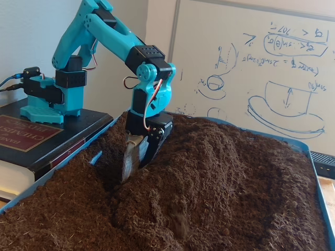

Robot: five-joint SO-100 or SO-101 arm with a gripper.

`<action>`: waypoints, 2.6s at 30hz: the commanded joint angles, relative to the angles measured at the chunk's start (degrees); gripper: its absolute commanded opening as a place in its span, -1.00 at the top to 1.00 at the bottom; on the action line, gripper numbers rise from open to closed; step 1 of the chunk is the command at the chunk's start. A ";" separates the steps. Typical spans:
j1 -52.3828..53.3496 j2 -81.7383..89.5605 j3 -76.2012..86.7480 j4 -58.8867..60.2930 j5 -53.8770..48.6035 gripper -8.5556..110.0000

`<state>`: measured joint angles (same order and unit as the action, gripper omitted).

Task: Build a berm.

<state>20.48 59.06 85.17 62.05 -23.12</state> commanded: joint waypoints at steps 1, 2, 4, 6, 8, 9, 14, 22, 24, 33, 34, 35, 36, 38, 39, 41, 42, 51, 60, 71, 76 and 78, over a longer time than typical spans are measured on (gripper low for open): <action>-2.29 8.35 -6.42 0.18 0.00 0.86; -2.55 8.96 -6.42 0.18 0.00 0.86; -2.81 10.20 -6.42 0.18 0.18 0.86; -2.90 11.25 -6.42 0.18 0.26 0.86; -3.25 12.83 -6.33 0.18 0.09 0.86; -3.69 13.62 -6.33 0.18 -0.09 0.86; -3.87 16.52 -6.42 0.18 0.62 0.86; -3.34 23.73 -7.65 -0.53 0.79 0.86; -3.34 27.60 -7.73 -0.70 0.70 0.86; -3.16 37.71 -6.33 0.00 0.70 0.86; -3.08 38.50 -5.89 0.18 0.70 0.86; -2.72 39.11 -4.83 0.44 0.70 0.86; -2.02 39.55 -3.08 0.97 0.26 0.86; 0.00 39.99 1.67 2.72 -0.18 0.86; 1.23 39.99 3.96 3.43 -0.26 0.86; 3.78 39.20 8.44 4.57 -0.26 0.86; 5.01 38.76 10.55 4.92 -0.35 0.86; 11.16 37.35 22.94 4.57 -7.12 0.86; 13.89 24.52 18.11 4.39 -11.87 0.86; 14.06 8.70 2.37 4.39 -11.95 0.86; 14.06 2.46 -6.06 4.39 -11.95 0.86; 14.06 0.09 -9.23 4.39 -11.95 0.86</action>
<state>33.93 58.80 83.58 66.71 -34.54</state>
